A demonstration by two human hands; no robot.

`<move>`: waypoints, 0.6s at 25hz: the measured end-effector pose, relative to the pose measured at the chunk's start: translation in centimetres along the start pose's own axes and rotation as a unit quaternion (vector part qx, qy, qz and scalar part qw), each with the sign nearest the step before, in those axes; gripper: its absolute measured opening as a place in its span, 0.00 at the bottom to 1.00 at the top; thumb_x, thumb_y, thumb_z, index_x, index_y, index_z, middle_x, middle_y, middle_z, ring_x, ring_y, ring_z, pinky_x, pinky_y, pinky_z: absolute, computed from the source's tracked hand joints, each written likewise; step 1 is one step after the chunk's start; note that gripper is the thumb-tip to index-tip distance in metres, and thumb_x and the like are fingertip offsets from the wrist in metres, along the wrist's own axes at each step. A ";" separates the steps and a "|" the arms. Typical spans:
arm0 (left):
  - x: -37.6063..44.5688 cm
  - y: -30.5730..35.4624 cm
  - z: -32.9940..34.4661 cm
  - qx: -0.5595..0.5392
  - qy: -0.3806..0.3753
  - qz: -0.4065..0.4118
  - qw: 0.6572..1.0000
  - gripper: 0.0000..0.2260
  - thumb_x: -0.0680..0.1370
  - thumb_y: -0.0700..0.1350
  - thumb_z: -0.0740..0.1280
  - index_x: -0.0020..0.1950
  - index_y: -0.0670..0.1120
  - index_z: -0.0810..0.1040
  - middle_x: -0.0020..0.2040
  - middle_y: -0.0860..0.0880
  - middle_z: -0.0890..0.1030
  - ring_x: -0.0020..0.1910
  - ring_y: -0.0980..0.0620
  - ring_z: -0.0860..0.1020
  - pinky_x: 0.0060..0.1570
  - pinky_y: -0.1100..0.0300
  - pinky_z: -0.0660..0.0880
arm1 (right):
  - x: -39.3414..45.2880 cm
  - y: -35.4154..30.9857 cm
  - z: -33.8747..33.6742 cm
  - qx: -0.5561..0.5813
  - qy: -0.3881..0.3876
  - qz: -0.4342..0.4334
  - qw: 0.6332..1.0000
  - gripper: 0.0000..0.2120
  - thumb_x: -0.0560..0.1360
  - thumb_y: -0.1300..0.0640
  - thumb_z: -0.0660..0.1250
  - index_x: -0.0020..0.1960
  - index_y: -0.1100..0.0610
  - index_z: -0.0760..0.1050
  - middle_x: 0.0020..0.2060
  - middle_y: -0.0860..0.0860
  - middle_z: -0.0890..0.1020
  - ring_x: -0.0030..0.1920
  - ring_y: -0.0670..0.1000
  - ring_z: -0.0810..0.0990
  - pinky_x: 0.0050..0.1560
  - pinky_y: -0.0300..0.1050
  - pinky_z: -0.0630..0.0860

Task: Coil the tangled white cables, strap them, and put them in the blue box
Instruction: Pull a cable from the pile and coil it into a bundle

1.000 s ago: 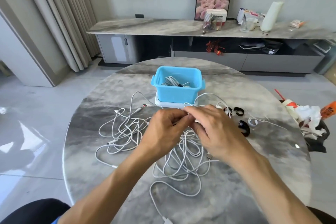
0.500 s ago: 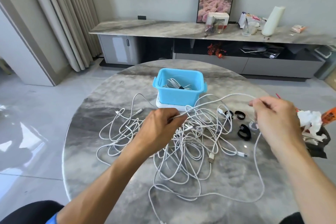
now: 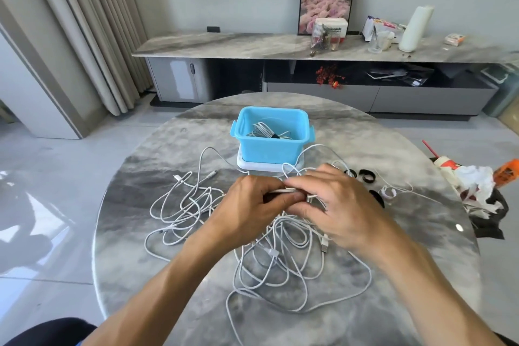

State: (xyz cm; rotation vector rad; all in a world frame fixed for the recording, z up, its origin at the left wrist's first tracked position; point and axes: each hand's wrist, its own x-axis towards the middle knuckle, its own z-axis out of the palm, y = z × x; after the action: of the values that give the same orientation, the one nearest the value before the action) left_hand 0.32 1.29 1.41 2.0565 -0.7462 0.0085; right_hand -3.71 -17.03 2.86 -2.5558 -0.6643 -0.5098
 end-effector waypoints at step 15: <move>0.2 1.9 -0.9 -0.326 0.092 -0.172 0.925 0.14 0.84 0.48 0.57 0.41 0.45 0.71 0.32 0.48 0.73 0.27 0.52 0.67 0.26 0.60 0.62 | -1.3 0.5 -2.2 0.205 -0.090 0.268 0.937 0.09 0.72 0.51 0.75 0.50 0.46 0.78 0.36 0.43 0.85 0.35 0.45 0.83 0.41 0.46 0.78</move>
State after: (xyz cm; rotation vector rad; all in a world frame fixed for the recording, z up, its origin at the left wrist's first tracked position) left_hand -0.20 1.13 3.47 1.4889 -0.2115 -0.2144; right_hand -5.01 -19.01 3.92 -2.2555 -0.0885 0.0487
